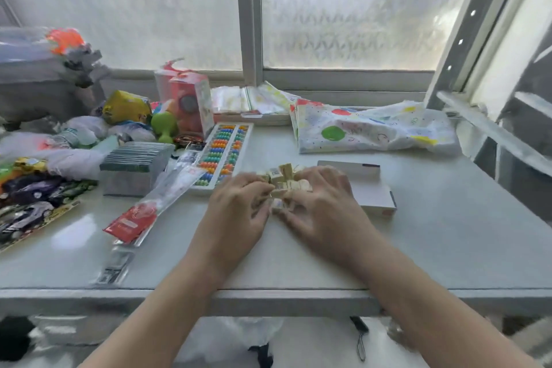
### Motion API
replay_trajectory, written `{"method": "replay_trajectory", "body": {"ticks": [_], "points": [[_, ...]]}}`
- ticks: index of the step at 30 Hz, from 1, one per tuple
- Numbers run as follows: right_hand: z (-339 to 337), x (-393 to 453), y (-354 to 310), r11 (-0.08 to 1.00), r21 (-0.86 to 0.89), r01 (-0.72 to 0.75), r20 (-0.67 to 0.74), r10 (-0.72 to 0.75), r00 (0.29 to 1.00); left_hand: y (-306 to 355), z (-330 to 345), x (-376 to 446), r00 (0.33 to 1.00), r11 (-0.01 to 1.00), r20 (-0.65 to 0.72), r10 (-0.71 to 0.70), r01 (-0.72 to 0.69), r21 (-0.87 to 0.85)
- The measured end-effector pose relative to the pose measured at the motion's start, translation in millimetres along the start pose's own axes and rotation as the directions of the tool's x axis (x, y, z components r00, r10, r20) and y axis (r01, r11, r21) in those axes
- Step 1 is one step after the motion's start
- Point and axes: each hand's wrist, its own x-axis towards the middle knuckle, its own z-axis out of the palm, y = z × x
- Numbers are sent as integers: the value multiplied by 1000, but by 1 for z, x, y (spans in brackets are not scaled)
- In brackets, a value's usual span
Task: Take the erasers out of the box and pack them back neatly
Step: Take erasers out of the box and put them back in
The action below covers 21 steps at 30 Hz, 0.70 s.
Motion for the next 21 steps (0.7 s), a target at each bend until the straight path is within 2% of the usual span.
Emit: {"method": "replay_trajectory", "body": {"ticks": [4, 7, 11, 13, 15, 17, 19, 21], "points": [[4, -1, 4, 1000, 7, 29, -38, -29, 999, -1, -1, -2, 998, 998, -44, 46, -47, -28], [2, -4, 7, 998, 31, 51, -107, -47, 993, -1, -1, -7, 991, 998, -127, 47, -53, -46], [-3, -9, 9, 991, 136, 12, -228, 20, 973, 5, -2, -11, 981, 996, -178, 83, -84, 1], [-7, -11, 10, 970, 239, -42, -293, 114, 949, 8, -2, -13, 980, 994, -167, 110, -111, 7], [-14, -12, 14, 906, 409, -107, -316, 251, 915, 10, -3, -14, 981, 993, -154, 118, -120, -3], [-22, -13, 21, 802, 579, -146, -272, 359, 893, 10, -4, -15, 981, 992, -148, 123, -124, -2], [-30, -11, 34, 718, 678, -154, -220, 399, 890, 10, -2, -13, 980, 991, -146, 135, -136, 3], [-38, -9, 50, 685, 711, -159, -163, 380, 910, 10, -1, -12, 977, 988, -148, 155, -155, 12]]}}
